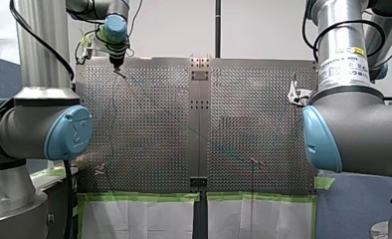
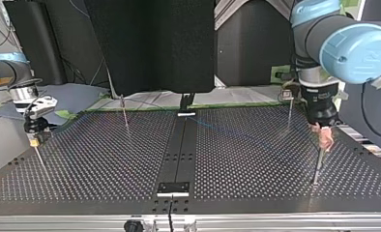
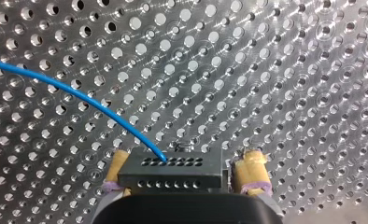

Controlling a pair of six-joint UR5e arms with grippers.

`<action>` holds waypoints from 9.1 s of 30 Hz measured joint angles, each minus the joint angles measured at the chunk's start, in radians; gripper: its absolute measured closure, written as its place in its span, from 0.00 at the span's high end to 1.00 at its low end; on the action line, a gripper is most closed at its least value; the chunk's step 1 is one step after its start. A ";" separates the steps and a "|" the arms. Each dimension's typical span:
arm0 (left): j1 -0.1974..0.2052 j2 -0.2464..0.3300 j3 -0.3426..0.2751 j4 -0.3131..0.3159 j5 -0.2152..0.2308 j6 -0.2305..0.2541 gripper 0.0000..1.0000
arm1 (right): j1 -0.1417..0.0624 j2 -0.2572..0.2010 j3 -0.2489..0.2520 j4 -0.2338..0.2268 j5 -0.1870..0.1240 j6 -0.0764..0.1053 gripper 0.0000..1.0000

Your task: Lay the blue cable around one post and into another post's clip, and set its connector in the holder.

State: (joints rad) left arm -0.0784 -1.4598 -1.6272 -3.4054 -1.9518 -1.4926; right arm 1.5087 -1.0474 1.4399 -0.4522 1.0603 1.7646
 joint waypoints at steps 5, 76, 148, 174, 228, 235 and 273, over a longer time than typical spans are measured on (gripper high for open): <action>-0.001 0.000 0.000 -0.039 0.000 0.000 1.00 | 0.000 0.000 0.000 0.000 0.000 0.000 1.00; -0.002 0.000 -0.061 0.013 -0.033 -0.030 1.00 | 0.000 0.000 0.000 0.000 0.000 0.000 1.00; -0.613 -0.507 -0.720 0.696 -0.035 -0.245 1.00 | 0.000 0.000 0.000 0.000 0.000 0.000 1.00; -0.558 -0.507 -0.609 0.962 -0.069 -0.270 1.00 | 0.000 0.000 0.000 0.000 0.000 0.000 1.00; -0.545 -0.507 -0.636 1.400 -0.090 -0.065 1.00 | 0.000 0.000 0.000 0.000 0.000 0.000 1.00; -0.542 -0.507 -0.636 1.400 -0.090 -0.064 1.00 | 0.000 0.000 0.000 0.000 0.000 0.000 1.00; -0.542 -0.507 -0.637 1.400 -0.091 -0.064 1.00 | 0.000 0.000 0.000 0.000 0.000 0.000 1.00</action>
State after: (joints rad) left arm -0.6201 -1.9670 -2.2638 -2.0051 -2.0424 -1.5569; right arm 1.5087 -1.0474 1.4399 -0.4522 1.0603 1.7646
